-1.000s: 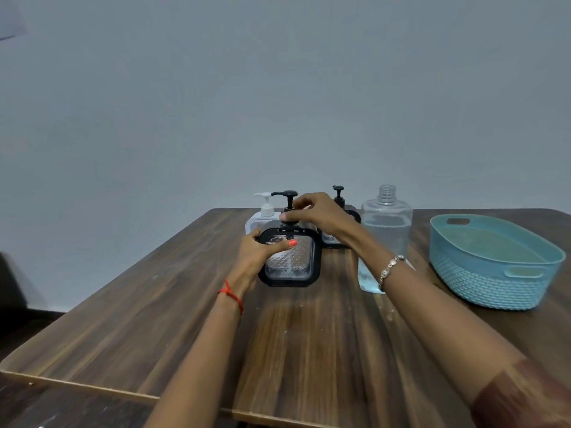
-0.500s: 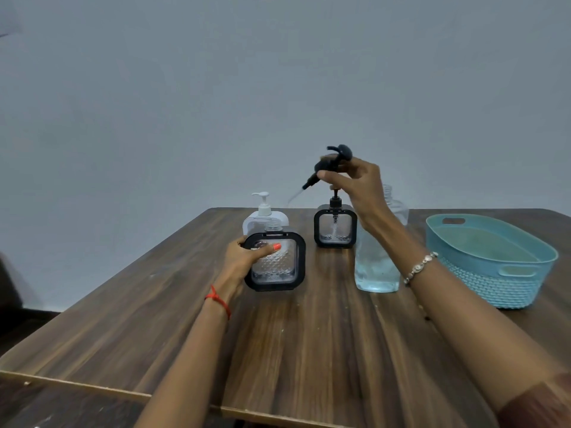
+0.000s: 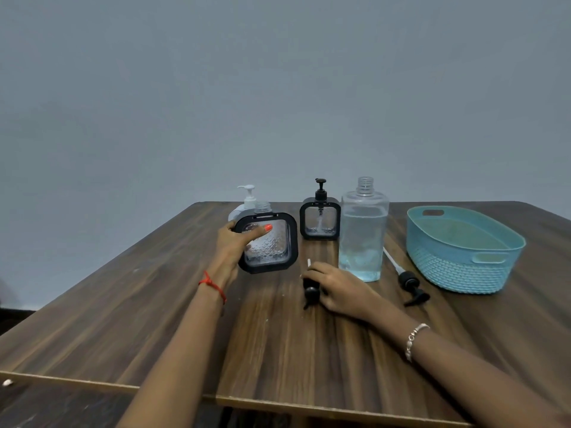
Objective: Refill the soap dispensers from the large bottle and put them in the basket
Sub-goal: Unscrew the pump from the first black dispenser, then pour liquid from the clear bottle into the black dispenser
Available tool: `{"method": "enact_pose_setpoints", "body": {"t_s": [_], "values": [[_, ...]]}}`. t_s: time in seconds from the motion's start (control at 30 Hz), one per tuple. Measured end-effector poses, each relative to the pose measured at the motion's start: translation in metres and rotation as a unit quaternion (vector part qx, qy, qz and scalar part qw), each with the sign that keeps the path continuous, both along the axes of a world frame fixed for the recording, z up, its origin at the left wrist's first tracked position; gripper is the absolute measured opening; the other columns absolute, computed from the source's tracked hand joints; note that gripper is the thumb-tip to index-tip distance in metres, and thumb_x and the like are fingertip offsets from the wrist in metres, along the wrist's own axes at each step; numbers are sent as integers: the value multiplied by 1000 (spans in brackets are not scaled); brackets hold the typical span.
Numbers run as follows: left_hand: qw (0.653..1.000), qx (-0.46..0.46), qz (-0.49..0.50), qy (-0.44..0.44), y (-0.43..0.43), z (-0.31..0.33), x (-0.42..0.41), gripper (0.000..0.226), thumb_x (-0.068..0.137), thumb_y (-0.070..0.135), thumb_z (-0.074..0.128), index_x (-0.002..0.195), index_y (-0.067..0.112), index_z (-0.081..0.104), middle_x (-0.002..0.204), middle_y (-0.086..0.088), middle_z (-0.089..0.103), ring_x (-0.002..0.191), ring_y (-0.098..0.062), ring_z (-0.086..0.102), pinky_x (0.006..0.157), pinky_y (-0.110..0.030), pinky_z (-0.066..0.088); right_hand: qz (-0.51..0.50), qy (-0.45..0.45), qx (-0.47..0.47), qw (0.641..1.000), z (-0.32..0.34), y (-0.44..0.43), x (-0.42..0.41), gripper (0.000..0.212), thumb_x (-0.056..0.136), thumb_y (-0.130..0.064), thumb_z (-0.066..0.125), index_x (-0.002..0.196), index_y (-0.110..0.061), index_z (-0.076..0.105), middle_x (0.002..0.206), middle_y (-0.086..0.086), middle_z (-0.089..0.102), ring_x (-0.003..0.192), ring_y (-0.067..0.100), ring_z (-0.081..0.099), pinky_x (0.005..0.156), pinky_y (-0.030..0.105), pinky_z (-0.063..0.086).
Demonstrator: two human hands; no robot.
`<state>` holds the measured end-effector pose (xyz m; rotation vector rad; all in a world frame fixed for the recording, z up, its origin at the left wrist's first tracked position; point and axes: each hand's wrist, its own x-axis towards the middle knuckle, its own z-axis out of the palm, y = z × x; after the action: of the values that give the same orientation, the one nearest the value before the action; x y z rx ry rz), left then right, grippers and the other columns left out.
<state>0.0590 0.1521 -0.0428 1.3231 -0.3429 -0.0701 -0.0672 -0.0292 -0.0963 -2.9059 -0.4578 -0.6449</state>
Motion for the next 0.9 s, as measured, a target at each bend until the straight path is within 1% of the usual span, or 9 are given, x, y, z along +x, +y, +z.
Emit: {"method": "enact_pose_setpoints", "body": {"t_s": [0.13, 0.3, 0.4, 0.5, 0.6, 0.67, 0.7, 0.8, 0.9], "values": [[1000, -15, -17, 8, -3, 1, -2, 63, 49, 10, 88, 107, 0, 66, 91, -11, 71, 84, -27, 67, 84, -41, 54, 5, 25, 21, 999, -2, -4, -8, 35, 84, -12, 54, 118, -3, 54, 112, 10, 53, 102, 23, 53, 80, 33, 48], [1000, -2, -22, -9, -12, 6, -10, 40, 64, 2, 80, 100, 5, 65, 82, -4, 69, 65, -9, 67, 64, -24, 55, -12, 60, 21, 998, 0, -8, -14, 59, 76, -5, 51, 134, -2, 42, 128, 10, 48, 116, 22, 48, 95, 26, 41], [1000, 2, -24, -17, -17, 7, -12, 34, 65, 2, 79, 96, 9, 65, 83, -3, 68, 71, -14, 65, 74, -30, 54, -24, 68, 21, 997, 4, -8, -19, 64, 77, -3, 49, 140, -4, 35, 135, 9, 43, 120, 21, 46, 99, 24, 39], [999, 7, -32, -24, -23, 9, -14, 28, 66, 6, 80, 90, 12, 66, 79, 0, 68, 73, -14, 63, 73, -30, 50, -13, -57, 89, 994, 19, -10, -26, 49, 76, 6, 47, 125, 0, 53, 121, 15, 57, 105, 25, 59, 91, 17, 43], [998, 6, -53, -31, -32, 12, -17, 27, 67, 5, 78, 91, 11, 67, 78, 2, 70, 69, -10, 66, 72, -27, 52, -26, -265, 204, 942, 43, -18, -30, 29, 76, 3, 45, 99, 0, 64, 96, 14, 61, 82, 8, 54, 73, 8, 41], [997, -13, -66, -23, -38, 13, -17, 31, 69, 3, 76, 98, 5, 66, 81, -1, 70, 71, -12, 67, 77, -31, 53, -67, -350, 282, 891, 61, -26, -29, 30, 74, -1, 52, 103, -5, 59, 103, 9, 52, 91, 9, 49, 79, 18, 44], [997, -20, -70, -19, -40, 14, -17, 35, 70, 2, 75, 103, 2, 64, 83, -3, 69, 71, -13, 67, 76, -31, 54, -92, -363, 329, 867, 68, -32, -28, 40, 72, -1, 59, 111, -7, 54, 111, 6, 45, 101, 16, 47, 86, 27, 45], [996, -24, -82, -18, -46, 18, -20, 31, 73, 0, 72, 103, 1, 62, 82, -4, 69, 66, -9, 68, 61, -21, 55, -149, -296, 435, 837, 79, -56, -21, 80, 69, -9, 77, 134, -16, 31, 131, 6, 31, 122, 21, 36, 99, 32, 37], [996, -22, -85, -24, -50, 21, -22, 29, 71, -1, 73, 98, 3, 63, 81, -3, 69, 65, -10, 68, 58, -20, 55, -164, -141, 514, 830, 74, -77, -7, 104, 58, -32, 86, 140, -24, 23, 138, 8, 40, 120, 22, 46, 99, 41, 43]]}}
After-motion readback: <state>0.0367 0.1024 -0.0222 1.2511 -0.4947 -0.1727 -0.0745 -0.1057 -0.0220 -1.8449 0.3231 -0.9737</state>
